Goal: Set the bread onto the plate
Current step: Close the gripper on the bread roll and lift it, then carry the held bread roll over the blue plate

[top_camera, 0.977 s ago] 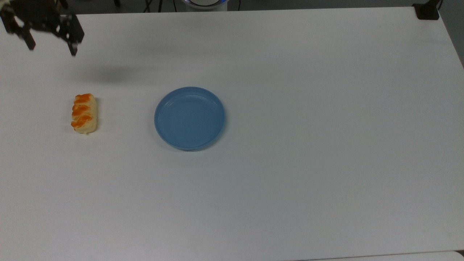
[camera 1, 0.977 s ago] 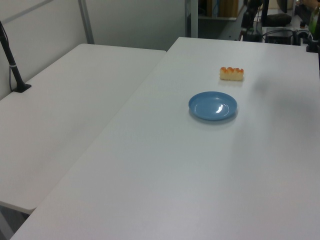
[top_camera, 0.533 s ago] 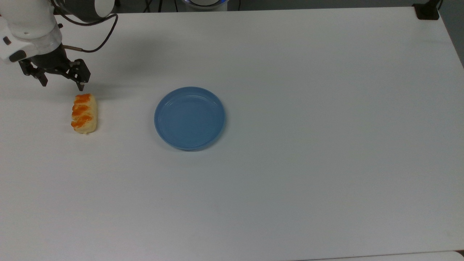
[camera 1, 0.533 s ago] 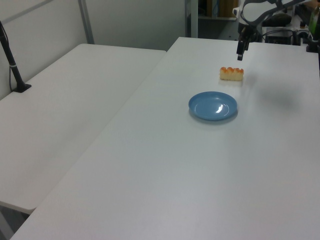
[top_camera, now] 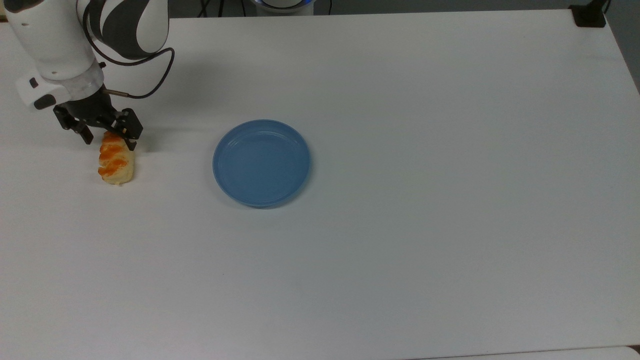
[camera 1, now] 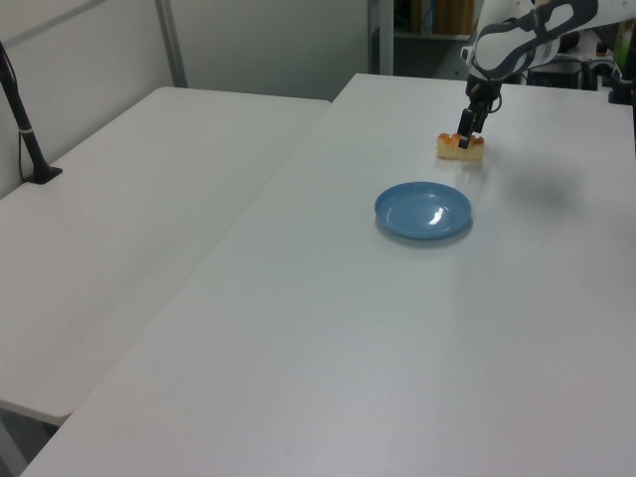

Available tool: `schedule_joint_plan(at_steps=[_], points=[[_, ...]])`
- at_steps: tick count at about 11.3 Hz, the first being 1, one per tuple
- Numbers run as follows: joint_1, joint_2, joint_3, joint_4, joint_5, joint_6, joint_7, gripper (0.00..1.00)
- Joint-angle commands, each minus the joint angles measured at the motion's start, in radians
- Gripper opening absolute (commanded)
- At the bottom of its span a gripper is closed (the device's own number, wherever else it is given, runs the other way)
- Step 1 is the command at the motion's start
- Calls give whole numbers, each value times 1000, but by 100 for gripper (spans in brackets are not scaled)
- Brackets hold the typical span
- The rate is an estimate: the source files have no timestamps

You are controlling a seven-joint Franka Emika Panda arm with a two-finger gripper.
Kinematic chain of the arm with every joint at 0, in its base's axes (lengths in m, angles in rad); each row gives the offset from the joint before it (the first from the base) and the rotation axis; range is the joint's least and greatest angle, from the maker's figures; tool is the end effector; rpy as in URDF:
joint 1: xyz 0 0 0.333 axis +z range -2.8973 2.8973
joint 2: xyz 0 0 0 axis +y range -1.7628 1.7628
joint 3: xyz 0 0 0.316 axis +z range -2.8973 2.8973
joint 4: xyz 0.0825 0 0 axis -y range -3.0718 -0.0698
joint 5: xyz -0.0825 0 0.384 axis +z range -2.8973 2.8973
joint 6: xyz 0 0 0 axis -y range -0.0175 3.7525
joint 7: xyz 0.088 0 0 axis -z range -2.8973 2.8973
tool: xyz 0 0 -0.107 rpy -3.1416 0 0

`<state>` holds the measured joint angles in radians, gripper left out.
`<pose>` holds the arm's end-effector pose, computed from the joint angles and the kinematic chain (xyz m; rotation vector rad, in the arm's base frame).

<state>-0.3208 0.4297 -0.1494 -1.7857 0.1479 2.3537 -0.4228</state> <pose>0.5978 -0.2917 0.3301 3.1099 -0.1967 0.2383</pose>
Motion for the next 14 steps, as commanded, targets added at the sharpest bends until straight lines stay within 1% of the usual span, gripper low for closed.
schedule_joint_plan(at_steps=[1,3,4,5,8,10,11,12,13,14], points=[[9,15,14,-17,41,24,-17,93],[15,17,16,-12,38,24,-7,55],[16,1,17,-11,33,10,-8,55],[17,-34,19,-11,33,-19,-7,55],[51,-172,45,26,30,-256,12,55],[92,-242,68,32,25,-350,157,55],[92,-271,115,32,7,-402,215,55],[91,-293,169,32,-11,-433,314,55],[89,-302,222,32,-48,-442,423,55],[88,-301,281,28,-92,-444,488,55]])
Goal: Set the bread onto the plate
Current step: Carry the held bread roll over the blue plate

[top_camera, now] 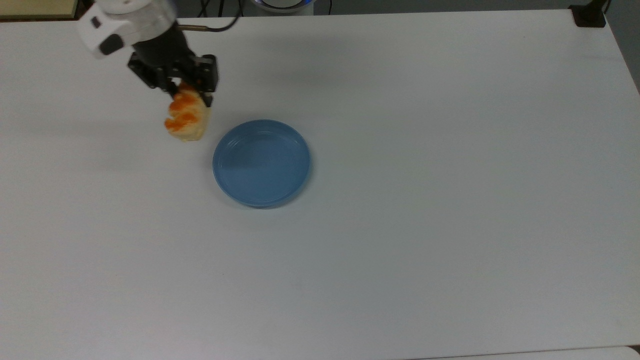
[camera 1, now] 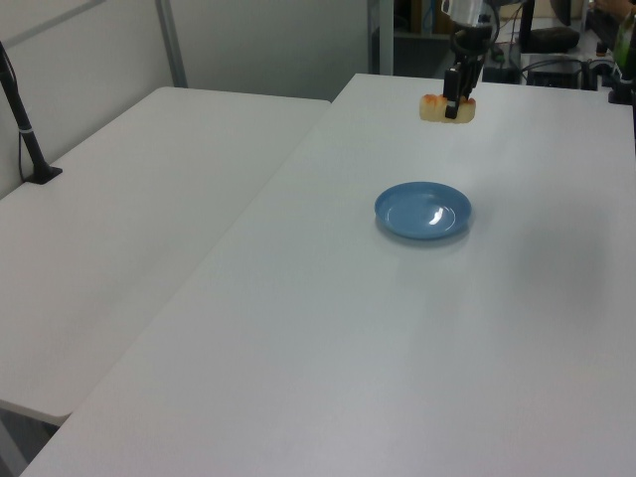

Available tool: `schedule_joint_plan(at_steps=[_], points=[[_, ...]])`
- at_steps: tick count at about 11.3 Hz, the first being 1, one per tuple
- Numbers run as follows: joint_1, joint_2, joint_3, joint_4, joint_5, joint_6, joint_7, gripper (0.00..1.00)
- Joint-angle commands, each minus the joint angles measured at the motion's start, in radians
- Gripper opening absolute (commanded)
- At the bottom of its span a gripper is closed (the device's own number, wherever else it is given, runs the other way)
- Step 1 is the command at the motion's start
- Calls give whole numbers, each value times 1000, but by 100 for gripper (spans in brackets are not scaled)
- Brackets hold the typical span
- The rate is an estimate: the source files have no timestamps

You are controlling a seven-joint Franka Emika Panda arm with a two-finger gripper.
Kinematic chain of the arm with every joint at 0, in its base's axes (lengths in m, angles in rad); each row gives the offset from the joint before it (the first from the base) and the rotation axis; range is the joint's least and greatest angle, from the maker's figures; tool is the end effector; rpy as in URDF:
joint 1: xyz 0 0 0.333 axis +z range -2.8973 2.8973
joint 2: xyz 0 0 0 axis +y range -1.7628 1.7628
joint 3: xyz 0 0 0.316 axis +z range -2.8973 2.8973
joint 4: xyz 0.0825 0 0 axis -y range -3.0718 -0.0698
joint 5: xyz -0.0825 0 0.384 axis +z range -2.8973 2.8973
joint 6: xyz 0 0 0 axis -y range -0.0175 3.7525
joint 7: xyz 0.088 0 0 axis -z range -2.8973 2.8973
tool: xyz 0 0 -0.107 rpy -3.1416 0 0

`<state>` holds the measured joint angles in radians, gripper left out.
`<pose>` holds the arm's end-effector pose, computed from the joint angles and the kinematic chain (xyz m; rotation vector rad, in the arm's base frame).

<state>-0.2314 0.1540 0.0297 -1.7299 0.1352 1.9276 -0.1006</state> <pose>0.6028 -0.1146 0.4904 -3.0079 0.2201 -0.0952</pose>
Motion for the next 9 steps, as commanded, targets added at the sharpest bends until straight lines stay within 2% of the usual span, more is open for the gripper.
schedule_joint_plan(at_steps=[1,3,7,9], points=[[1,-14,137,-39,-106,-15,215,55],[6,28,180,-60,-159,1,265,55],[27,122,185,-106,-236,169,347,55],[44,189,185,-105,-313,249,421,55]])
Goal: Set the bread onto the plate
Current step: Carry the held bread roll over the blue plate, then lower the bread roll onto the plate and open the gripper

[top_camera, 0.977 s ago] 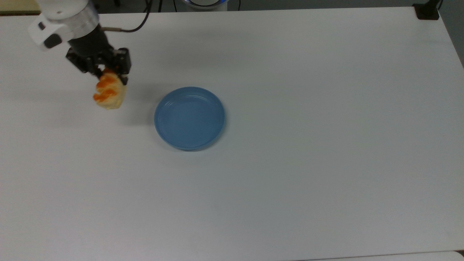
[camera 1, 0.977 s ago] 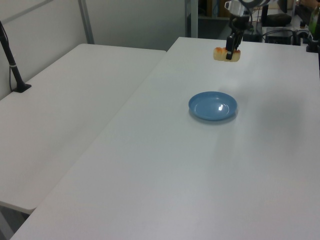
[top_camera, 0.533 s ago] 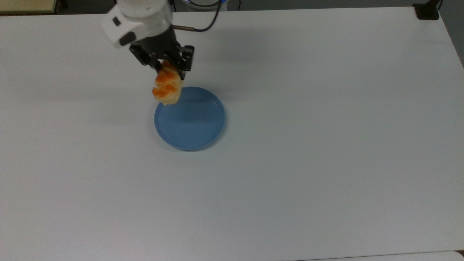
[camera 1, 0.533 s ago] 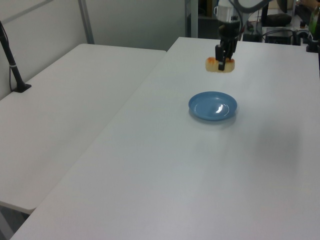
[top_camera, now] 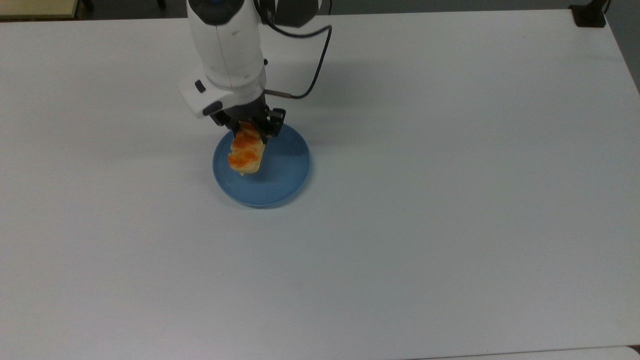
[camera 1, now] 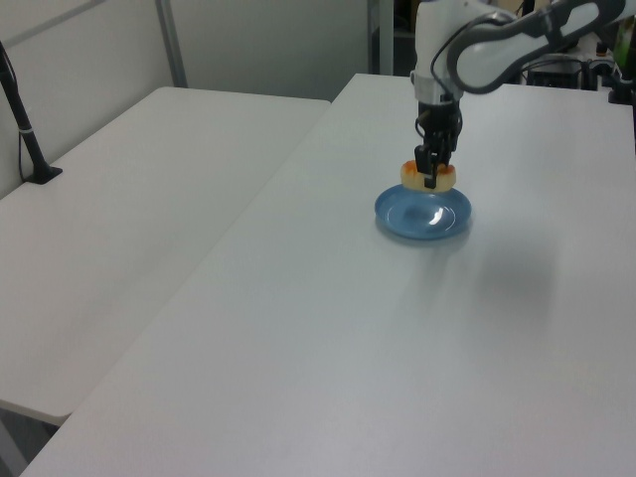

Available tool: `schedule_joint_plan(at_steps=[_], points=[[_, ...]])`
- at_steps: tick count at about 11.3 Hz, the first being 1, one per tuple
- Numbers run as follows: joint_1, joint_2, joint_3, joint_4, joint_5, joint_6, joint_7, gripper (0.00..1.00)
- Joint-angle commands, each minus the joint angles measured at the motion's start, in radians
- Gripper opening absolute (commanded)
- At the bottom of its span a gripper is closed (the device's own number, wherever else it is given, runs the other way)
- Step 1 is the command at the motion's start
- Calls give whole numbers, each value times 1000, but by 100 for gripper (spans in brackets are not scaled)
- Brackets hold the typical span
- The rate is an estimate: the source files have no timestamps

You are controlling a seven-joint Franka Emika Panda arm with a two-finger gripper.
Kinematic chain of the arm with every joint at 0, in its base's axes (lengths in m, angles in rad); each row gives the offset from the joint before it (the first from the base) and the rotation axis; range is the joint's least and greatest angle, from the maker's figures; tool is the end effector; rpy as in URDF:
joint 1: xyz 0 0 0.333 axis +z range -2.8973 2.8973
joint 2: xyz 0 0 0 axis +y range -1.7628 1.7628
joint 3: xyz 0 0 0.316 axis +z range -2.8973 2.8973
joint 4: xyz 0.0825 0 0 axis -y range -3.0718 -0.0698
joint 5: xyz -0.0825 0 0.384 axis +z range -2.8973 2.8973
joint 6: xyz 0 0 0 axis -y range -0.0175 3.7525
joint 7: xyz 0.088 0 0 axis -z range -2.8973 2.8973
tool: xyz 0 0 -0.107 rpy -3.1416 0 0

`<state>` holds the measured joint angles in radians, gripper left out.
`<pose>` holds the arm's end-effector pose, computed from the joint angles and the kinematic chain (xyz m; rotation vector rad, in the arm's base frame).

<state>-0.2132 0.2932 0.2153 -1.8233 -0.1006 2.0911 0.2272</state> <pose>0.6264 -0.0120 0.3775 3.1017 -0.2840 -0.0226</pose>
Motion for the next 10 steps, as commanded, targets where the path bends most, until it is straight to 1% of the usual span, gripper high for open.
schedule_joint_plan(at_steps=[1,2,3,5,7,8,10], points=[[28,69,-1,-10,-100,102,109,56],[28,73,-1,-11,-112,104,109,72],[26,78,-1,-10,-117,102,106,100],[22,78,-1,-4,-117,102,106,100],[12,51,-1,7,-107,84,107,100],[-3,11,1,25,-99,16,107,100],[-8,-75,1,115,-84,-182,106,100]])
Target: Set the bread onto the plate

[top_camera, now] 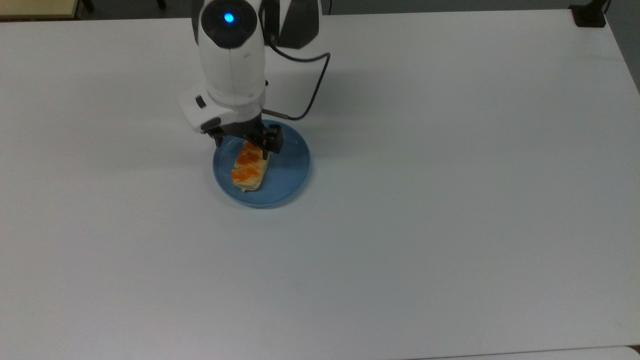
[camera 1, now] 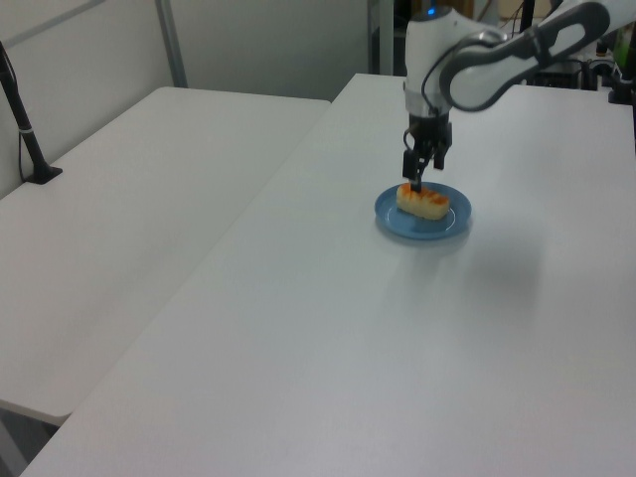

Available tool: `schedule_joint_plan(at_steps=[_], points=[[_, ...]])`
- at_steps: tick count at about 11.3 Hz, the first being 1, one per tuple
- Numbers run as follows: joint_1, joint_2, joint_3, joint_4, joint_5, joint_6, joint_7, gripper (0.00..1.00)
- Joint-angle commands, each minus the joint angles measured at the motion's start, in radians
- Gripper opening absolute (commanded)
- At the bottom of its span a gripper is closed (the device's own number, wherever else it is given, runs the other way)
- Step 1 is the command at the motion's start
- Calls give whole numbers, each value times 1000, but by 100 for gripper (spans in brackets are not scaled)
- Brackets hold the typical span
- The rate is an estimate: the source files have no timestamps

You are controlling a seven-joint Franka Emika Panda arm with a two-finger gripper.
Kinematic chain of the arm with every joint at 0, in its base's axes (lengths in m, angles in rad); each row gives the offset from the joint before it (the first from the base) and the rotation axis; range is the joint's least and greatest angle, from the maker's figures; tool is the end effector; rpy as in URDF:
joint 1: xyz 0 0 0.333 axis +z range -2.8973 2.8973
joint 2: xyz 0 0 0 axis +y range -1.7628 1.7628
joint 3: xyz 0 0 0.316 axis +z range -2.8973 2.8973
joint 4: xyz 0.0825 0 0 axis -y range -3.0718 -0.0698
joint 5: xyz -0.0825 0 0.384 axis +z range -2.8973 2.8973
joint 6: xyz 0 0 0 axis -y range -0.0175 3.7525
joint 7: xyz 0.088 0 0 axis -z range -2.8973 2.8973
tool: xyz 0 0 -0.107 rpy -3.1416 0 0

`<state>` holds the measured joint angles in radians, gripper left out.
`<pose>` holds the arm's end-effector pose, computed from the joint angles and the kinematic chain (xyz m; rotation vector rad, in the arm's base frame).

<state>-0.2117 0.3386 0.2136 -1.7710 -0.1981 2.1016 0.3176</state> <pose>0.6419 -0.0187 0.3744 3.0231 -0.3449 0.0274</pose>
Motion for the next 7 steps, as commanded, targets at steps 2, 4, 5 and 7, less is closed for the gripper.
schedule_joint_plan(at_steps=[2,4,5,7], points=[[-41,-217,-8,122,90,-331,5,100],[-58,-303,-14,124,109,-370,-47,100],[-58,-331,-39,125,136,-399,-51,100],[-35,-372,-78,125,161,-411,-66,100]])
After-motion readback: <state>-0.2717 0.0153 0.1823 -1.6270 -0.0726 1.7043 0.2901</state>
